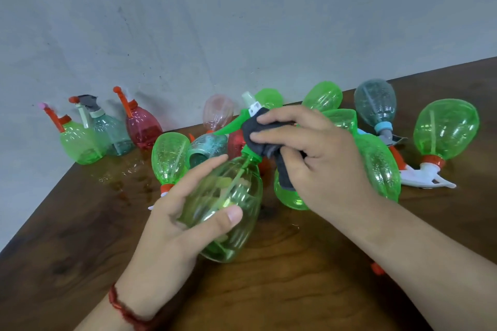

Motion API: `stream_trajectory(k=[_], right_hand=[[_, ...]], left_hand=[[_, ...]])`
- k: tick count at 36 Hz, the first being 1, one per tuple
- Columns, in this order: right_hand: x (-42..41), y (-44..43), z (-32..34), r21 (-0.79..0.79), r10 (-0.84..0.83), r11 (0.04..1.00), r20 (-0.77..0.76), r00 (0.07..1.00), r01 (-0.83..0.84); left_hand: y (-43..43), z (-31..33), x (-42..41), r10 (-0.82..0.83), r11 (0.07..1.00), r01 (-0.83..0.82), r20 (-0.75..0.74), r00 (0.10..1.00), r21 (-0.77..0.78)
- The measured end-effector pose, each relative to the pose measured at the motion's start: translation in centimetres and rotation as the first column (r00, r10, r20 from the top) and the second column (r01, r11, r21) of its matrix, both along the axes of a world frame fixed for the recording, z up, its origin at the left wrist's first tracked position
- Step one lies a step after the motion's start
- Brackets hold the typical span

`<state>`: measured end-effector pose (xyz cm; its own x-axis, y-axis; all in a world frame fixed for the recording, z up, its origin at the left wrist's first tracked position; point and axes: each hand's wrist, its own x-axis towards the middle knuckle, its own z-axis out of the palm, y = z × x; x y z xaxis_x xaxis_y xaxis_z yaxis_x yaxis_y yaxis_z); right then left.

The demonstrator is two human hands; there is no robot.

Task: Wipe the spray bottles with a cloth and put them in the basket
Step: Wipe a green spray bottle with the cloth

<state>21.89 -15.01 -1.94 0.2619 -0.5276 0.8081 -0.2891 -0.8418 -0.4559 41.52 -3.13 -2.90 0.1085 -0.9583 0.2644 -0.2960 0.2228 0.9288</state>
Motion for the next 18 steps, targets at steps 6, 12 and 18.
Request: stream_trajectory(k=[6, 12, 18], right_hand=[[-0.46, -0.06, 0.19, 0.046, -0.032, 0.999, 0.081, 0.996, 0.028], [-0.24, -0.06, 0.08, 0.02, 0.019, 1.0, 0.03, 0.999, -0.019], [-0.46, -0.39, -0.05, 0.067, -0.008, 0.998, 0.083, 0.996, 0.003]], left_hand=[[-0.25, 0.05, 0.47, -0.021, 1.0, 0.021, -0.02, 1.0, 0.003], [-0.05, 0.05, 0.48, -0.04, 0.998, 0.043, -0.067, 0.997, 0.043], [-0.52, -0.11, 0.77, -0.006, 0.995, 0.028, -0.217, 0.976, 0.097]])
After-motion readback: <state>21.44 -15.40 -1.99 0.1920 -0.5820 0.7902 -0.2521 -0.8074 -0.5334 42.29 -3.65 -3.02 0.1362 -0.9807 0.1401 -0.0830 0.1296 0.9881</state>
